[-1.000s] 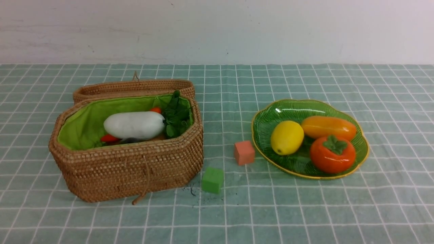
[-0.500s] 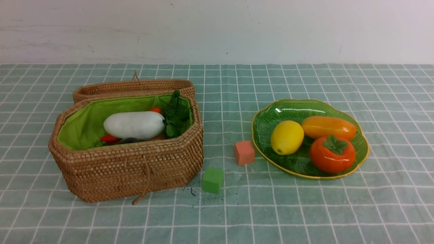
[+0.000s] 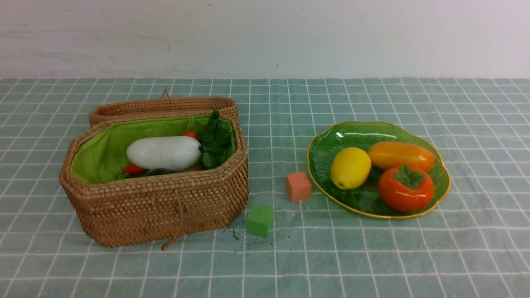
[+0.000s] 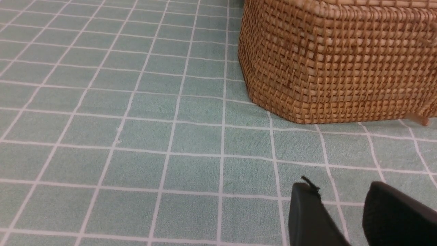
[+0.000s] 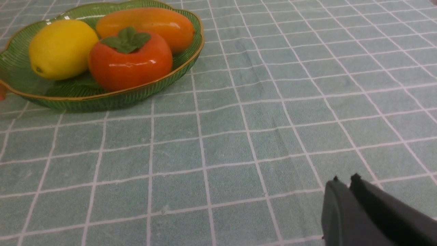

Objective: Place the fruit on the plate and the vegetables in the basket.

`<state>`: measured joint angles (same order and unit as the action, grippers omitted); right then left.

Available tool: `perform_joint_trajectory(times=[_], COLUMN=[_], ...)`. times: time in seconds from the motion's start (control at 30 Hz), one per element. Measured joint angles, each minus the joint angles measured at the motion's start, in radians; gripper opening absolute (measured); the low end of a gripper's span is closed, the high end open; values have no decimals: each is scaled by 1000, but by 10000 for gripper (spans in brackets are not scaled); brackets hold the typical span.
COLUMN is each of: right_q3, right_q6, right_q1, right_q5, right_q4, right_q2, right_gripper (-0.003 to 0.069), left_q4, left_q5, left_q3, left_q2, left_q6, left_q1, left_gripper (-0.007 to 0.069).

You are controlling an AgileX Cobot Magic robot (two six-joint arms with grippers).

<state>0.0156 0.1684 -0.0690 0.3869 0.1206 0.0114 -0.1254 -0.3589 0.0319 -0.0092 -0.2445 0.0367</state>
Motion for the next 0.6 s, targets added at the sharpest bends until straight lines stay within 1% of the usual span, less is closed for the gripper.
perform_joint_trajectory(times=[0.6], right_q3=[0], right_q6=[0], right_q1=[0], right_q5=[-1], right_q4=[0], right_q2=[0], right_gripper=[62], left_q4=[0], left_q5=[0], left_q3=[0], left_q2=[0], left_q6=[0], left_q1=[0], left_gripper=[239])
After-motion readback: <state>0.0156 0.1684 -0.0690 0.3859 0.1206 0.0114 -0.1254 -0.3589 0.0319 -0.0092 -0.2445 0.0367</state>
